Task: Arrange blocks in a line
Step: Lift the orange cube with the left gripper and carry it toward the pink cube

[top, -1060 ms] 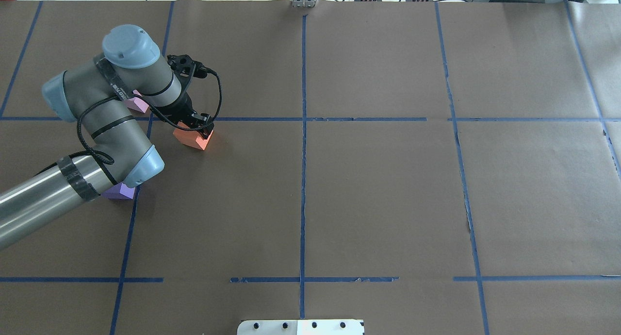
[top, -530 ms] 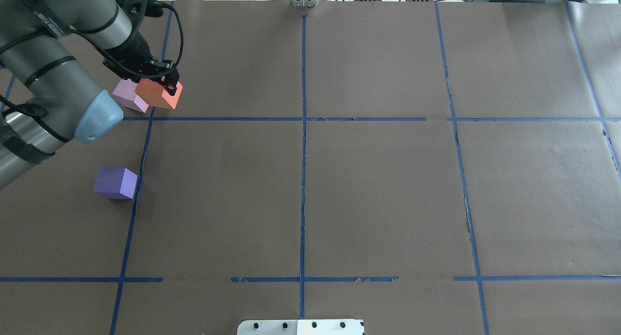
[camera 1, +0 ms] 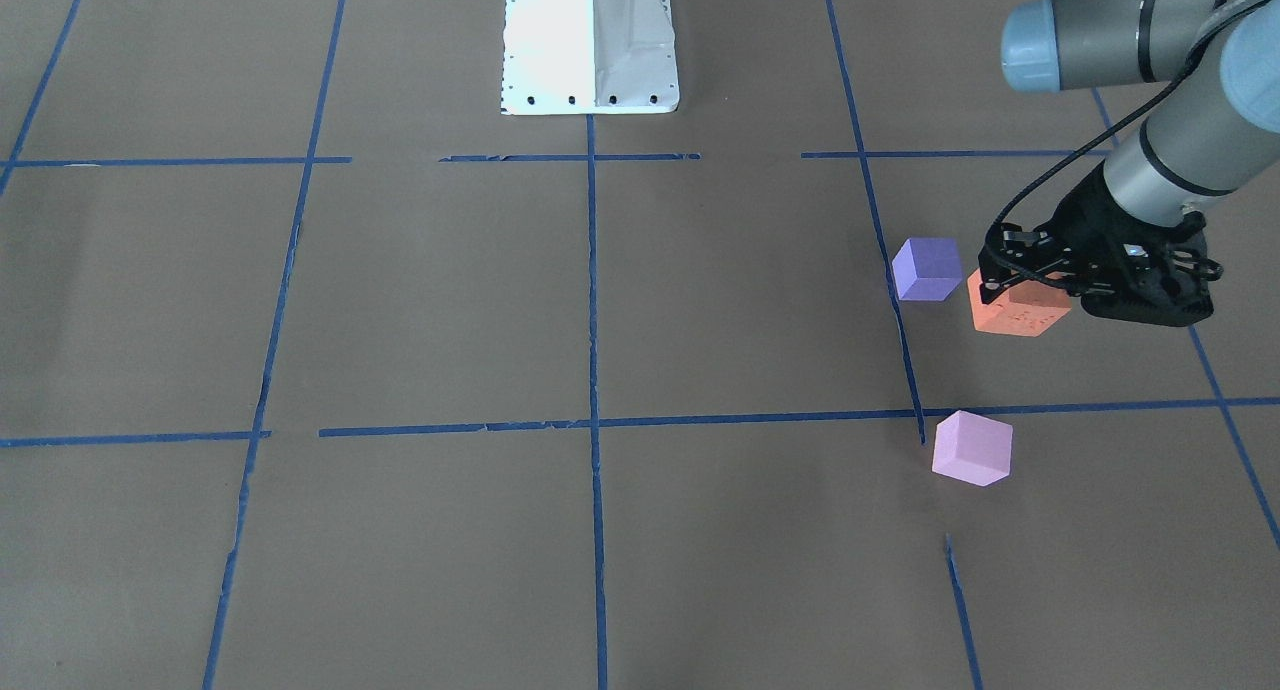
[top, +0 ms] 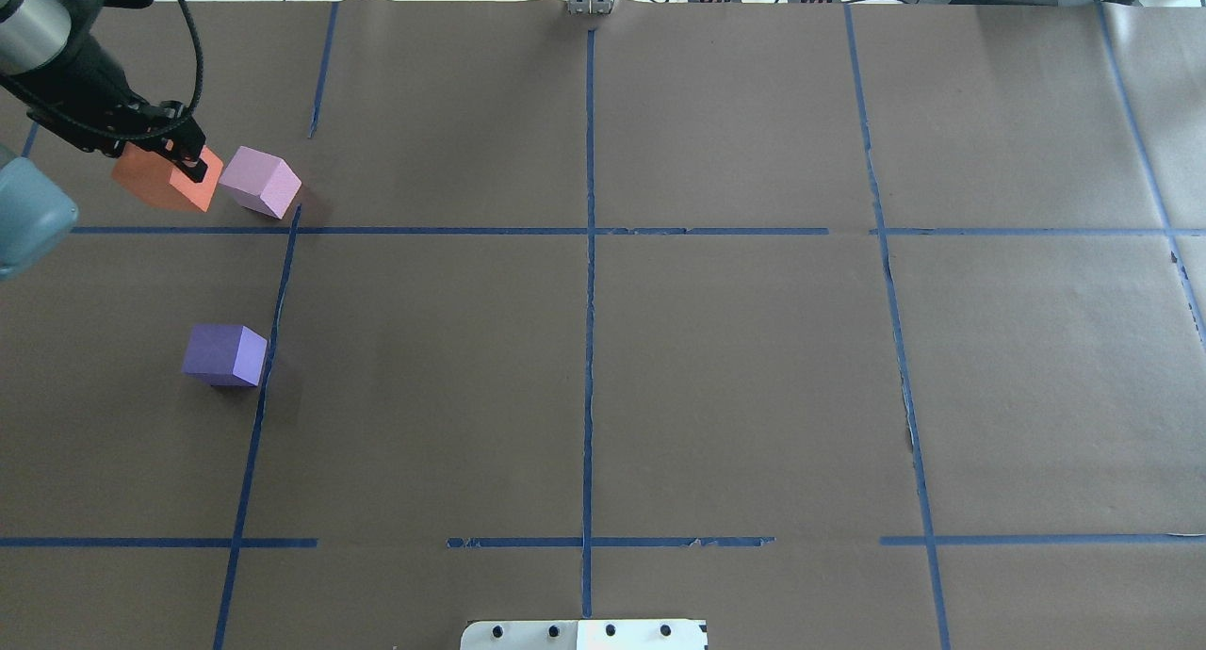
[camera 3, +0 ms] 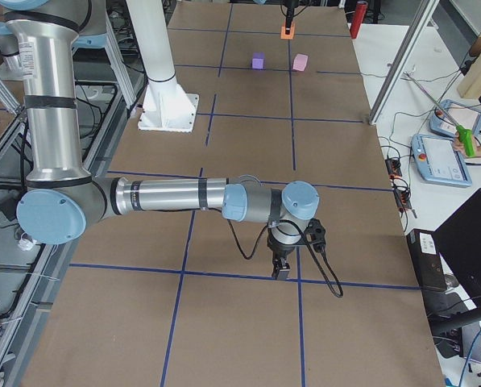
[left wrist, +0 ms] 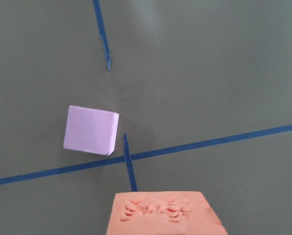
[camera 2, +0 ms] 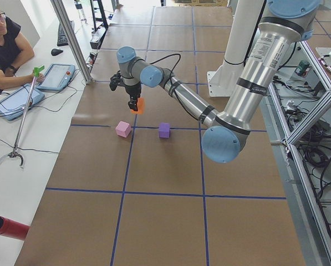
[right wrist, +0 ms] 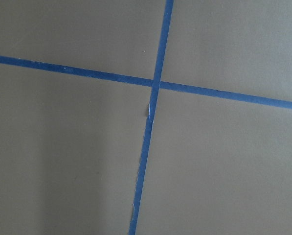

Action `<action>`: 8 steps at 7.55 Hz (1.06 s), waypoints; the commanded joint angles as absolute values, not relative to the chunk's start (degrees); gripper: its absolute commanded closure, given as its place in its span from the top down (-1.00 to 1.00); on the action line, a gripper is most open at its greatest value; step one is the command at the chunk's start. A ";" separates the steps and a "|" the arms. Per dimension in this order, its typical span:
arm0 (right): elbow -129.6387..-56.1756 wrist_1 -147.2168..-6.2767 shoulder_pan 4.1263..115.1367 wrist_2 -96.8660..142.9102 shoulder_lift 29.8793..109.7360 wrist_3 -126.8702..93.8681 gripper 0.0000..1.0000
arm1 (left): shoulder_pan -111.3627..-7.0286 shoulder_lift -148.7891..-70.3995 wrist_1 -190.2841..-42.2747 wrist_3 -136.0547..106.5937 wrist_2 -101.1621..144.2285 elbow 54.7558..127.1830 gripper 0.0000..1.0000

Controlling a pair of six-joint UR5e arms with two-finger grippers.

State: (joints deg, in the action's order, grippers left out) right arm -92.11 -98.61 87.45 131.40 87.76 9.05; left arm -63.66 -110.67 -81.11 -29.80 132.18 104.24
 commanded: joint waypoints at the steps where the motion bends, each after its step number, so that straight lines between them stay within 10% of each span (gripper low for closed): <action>1: -92.11 -98.61 87.36 131.40 87.80 9.05 1.00 | -64.25 -108.63 -84.08 -30.05 132.98 99.27 -1.00; 8: -92.11 -98.61 87.45 131.40 87.80 9.05 1.00 | -53.98 -109.25 -108.08 -44.10 132.19 84.56 -1.00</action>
